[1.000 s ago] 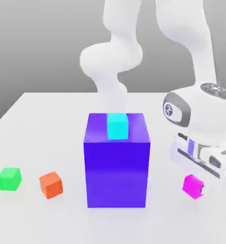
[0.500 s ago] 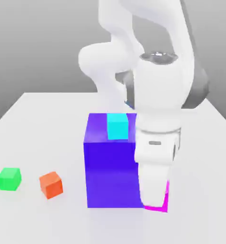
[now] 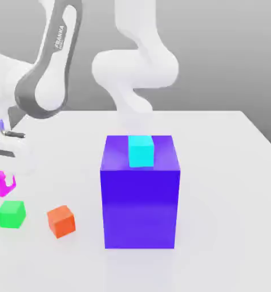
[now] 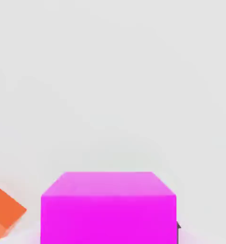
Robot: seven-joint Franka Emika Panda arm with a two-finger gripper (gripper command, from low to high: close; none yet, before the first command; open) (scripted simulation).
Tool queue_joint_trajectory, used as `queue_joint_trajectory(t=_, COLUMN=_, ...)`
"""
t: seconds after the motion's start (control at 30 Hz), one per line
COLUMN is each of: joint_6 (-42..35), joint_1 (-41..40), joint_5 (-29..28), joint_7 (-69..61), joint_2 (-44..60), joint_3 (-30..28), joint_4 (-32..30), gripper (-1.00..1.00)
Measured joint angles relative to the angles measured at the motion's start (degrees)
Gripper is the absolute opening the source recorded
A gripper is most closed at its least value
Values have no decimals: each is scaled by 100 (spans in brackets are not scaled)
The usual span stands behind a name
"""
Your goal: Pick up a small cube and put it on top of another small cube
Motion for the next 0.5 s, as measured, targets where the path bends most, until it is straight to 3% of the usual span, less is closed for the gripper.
queue_joint_trajectory(t=0.2, joint_6=362, joint_1=-79, joint_5=745, joint_7=-485, joint_2=507, joint_3=294, joint_4=30, gripper=-100)
queue_joint_trajectory(t=0.4, joint_6=728, joint_1=-601, joint_5=1829, joint_7=-1268, joint_2=1152, joint_3=1014, joint_4=95, gripper=-100)
queue_joint_trajectory(t=0.43, joint_6=773, joint_1=-694, joint_5=1969, joint_7=-1370, joint_2=1235, joint_3=1132, joint_4=105, gripper=100)
queue_joint_trajectory(t=0.5, joint_6=773, joint_1=-694, joint_5=1969, joint_7=-1370, joint_2=1235, joint_3=1132, joint_4=105, gripper=100)
